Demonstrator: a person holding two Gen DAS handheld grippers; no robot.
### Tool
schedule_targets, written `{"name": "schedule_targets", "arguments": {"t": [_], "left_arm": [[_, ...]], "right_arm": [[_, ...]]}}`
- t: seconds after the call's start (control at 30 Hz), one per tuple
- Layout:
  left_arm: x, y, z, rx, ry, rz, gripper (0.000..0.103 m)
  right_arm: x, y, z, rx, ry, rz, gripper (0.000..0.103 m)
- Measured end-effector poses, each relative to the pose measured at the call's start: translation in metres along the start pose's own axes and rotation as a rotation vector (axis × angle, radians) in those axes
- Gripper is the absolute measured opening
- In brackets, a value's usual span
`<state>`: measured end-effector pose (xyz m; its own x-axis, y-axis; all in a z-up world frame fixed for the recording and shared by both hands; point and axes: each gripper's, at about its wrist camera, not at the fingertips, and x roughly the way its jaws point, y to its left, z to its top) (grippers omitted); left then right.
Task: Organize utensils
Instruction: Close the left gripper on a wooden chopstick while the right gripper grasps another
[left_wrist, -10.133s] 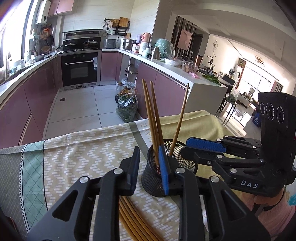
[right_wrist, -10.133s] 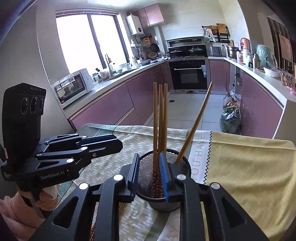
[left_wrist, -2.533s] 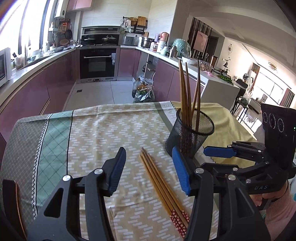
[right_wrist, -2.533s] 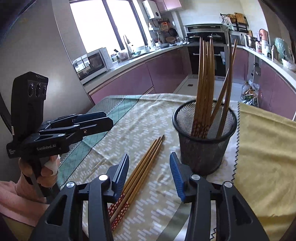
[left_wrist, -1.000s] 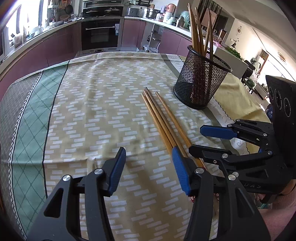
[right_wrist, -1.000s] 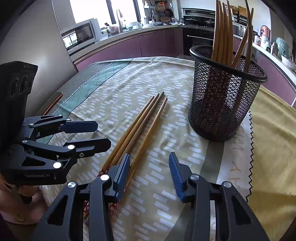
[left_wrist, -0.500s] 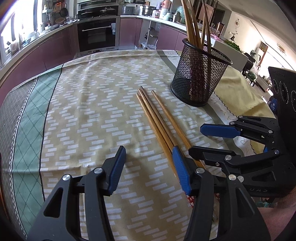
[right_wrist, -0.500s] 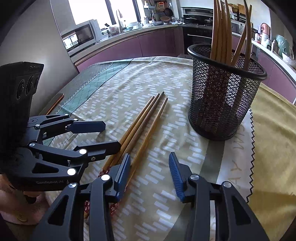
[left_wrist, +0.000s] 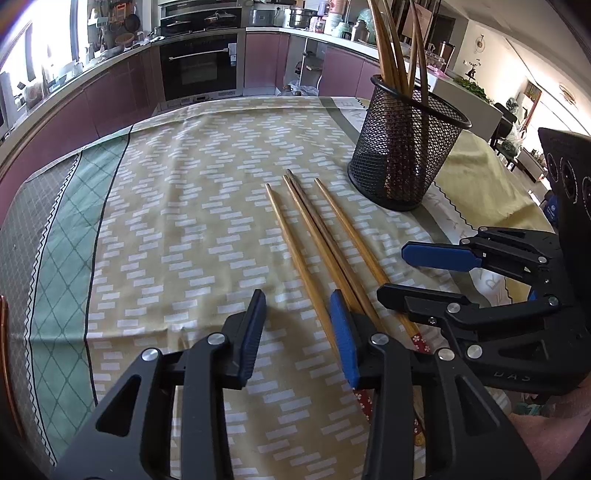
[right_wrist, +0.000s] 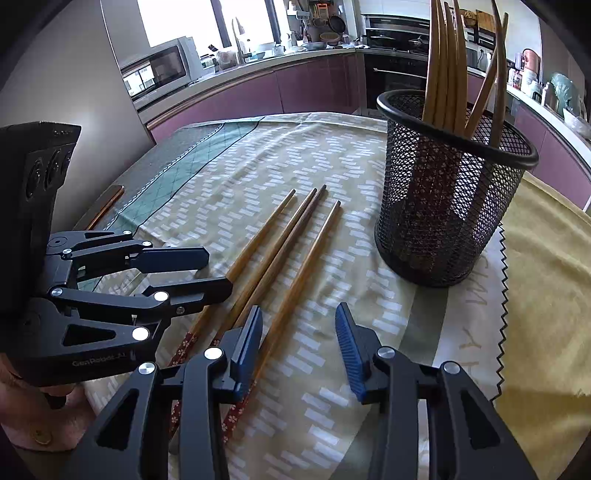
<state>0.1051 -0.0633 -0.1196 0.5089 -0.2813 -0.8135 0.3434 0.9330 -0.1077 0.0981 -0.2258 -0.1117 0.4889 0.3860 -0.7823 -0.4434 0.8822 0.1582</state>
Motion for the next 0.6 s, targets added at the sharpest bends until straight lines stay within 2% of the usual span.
{"name": "schedule_targets", "arguments": {"t": [0.27, 0.5, 0.6], "left_arm": [[0.005, -0.002, 0.008, 0.005, 0.003, 0.008, 0.033], [0.010, -0.001, 0.014, -0.015, 0.004, 0.006, 0.015], [0.010, 0.001, 0.014, -0.033, 0.002, -0.003, 0.011]], "right_arm": [[0.007, 0.004, 0.006, -0.008, -0.001, -0.019, 0.030], [0.008, -0.002, 0.008, 0.030, -0.003, -0.008, 0.014], [0.008, -0.009, 0.006, 0.068, -0.008, 0.015, 0.011]]}}
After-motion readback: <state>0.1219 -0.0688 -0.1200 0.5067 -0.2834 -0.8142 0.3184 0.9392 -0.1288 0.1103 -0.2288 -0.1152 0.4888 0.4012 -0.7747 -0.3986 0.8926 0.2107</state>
